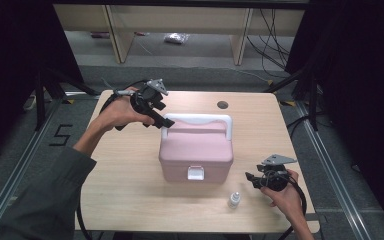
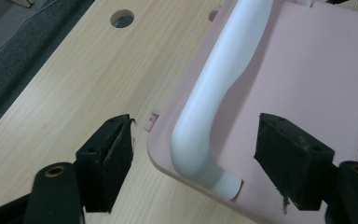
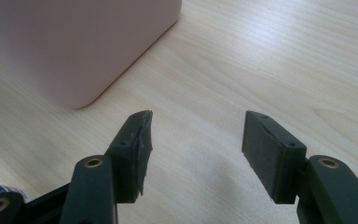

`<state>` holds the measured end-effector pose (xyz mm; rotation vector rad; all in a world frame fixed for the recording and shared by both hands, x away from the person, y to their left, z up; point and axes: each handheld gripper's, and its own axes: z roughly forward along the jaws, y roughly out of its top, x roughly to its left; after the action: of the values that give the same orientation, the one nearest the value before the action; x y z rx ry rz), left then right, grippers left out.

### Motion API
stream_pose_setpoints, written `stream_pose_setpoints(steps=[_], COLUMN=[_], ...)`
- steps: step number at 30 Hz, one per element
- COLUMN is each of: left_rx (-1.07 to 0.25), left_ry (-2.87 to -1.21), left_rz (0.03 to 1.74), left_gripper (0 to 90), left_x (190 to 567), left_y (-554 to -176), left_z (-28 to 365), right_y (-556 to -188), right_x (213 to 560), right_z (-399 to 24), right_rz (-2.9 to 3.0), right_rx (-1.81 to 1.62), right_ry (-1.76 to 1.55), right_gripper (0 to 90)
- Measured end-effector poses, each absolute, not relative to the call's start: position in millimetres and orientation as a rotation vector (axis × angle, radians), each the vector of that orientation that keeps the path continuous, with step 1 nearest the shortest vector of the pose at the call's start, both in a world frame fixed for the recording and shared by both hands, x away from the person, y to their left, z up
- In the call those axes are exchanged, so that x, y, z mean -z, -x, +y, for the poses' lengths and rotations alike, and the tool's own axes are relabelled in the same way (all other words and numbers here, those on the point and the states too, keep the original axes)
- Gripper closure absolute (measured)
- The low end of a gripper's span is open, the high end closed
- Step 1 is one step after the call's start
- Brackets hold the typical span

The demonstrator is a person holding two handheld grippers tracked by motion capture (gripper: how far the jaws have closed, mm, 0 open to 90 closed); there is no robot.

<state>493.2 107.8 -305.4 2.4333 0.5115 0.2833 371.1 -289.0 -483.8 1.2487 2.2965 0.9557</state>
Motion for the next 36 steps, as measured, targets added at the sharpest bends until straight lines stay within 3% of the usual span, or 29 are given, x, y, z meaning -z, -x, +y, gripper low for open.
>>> stream_pose_setpoints(steps=[21,24,32,36], left_rx=[-0.202,-0.200,-0.212,-0.229], left_ry=[-2.562,-2.573,-2.617,-2.636], left_rz=[0.438,0.415,0.379,0.372], left_gripper=[36.5,42.4,47.7,56.7], left_x=[313.5,314.3,315.4,315.2], left_y=[-505.4,-504.6,-506.0,-507.1], left_z=[87.7,86.8,80.2,77.6], right_y=[-373.0,-371.2,-372.5,-372.6], right_x=[485.5,484.9,486.0,486.2], right_z=[-289.4,-287.3,-288.2,-287.6], right_rz=[2.306,2.308,2.317,2.316], right_rx=[-0.962,-0.960,-0.949,-0.950], right_ry=[-1.251,-1.288,-1.254,-1.281], right_gripper=[43.6,43.7,43.5,43.4])
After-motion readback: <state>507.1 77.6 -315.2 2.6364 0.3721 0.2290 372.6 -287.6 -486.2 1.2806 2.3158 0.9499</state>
